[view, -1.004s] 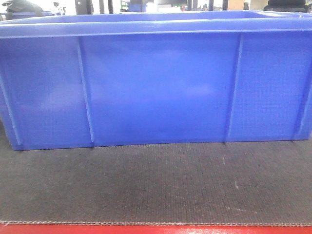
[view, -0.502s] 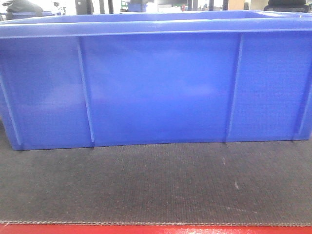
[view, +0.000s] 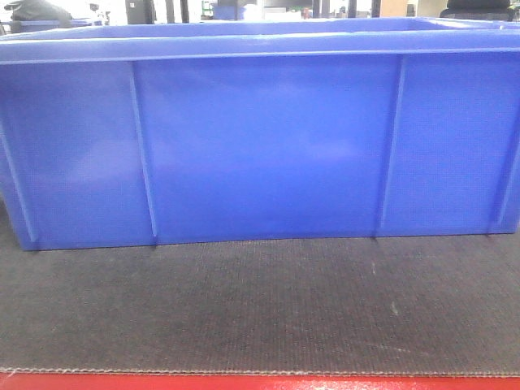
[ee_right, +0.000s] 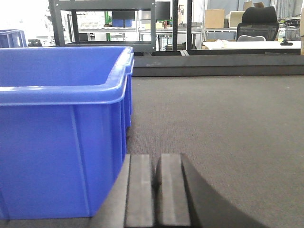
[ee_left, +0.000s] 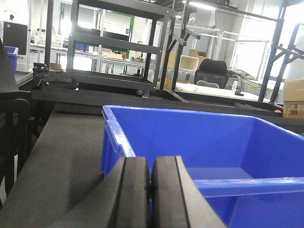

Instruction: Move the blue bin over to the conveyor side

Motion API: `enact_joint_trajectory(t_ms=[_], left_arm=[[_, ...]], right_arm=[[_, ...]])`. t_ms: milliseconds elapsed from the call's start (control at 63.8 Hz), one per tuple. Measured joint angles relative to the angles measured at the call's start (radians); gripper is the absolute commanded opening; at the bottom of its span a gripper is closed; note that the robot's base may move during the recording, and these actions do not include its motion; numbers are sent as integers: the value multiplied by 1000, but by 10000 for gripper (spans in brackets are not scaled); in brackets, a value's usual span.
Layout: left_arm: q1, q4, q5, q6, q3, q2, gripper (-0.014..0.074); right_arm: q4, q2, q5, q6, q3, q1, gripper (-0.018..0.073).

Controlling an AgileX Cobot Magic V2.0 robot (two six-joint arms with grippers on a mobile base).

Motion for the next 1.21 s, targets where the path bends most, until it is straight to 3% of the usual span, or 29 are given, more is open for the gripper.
enact_joint_trajectory(t_ms=[141,267,392,502,596,706,894,1208], left_arm=[[0,4,8,0,0,-2,1],[0,21,83,7,0,-15,1],[7,20,109,102,31,-38,1],[64,-58,114,171,92,-40,1],[123,-175,57,270,159,-40,1],[177,-239,-51,324,233,-40,1],[257,-261,-210,344,301,-40,1],[269,-261,-225,344,306,-40,1]], right_arm=[[0,0,0,0,0,0,-89],[0,0,-2,0,0,0,-89],[0,0,-2,0,0,0,-89],[0,0,-3,0,0,0,-89],[0,0,-3,0,0,0,-89],[0,0,-3,0,0,0,-89],[0,0,-3,0,0,0,-89],[0,-2,-3,0,0,0,-89]])
